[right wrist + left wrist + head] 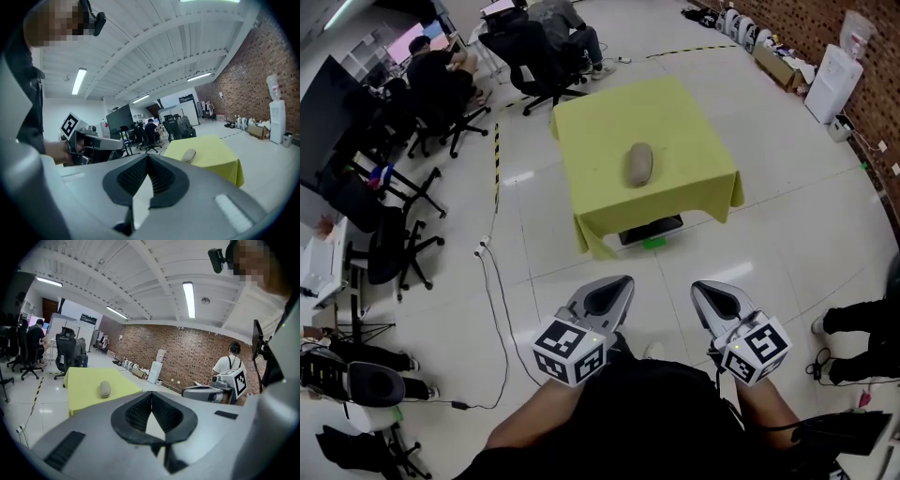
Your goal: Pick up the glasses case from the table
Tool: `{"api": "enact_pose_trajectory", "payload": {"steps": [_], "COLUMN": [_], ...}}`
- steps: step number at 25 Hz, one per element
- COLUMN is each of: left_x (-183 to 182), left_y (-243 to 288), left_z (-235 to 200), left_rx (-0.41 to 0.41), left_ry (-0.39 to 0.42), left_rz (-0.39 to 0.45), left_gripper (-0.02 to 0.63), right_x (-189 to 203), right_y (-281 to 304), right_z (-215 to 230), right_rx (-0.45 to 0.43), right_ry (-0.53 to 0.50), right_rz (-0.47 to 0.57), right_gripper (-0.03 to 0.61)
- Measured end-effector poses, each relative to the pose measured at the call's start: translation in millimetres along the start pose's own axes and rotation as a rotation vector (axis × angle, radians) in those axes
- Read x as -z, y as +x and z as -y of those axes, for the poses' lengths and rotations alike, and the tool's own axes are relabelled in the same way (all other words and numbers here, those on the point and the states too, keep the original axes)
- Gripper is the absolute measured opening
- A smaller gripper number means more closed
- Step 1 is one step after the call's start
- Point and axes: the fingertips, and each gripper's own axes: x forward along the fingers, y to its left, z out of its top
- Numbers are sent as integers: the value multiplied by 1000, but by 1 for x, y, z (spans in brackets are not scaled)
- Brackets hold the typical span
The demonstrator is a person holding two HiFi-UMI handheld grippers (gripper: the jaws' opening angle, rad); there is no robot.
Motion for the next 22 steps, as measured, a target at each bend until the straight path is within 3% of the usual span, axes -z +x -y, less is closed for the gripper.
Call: {"api": "enact_pose_trajectory", "payload": {"steps": [11,22], "left_x": [-15,-55], "left_y": [44,90], "left_z": [-35,-116], "left_rx": [69,108], "left_ry": [21,19], "left_rz": [-25,-7], "left_gripper": [8,8], "right_x": [-4,-31], "right_y": [27,103], "right_z": [33,69], "right_rx": [75,126], "right_ry": [10,5], "right_rz": [-3,-26], "right_gripper": [3,3]}}
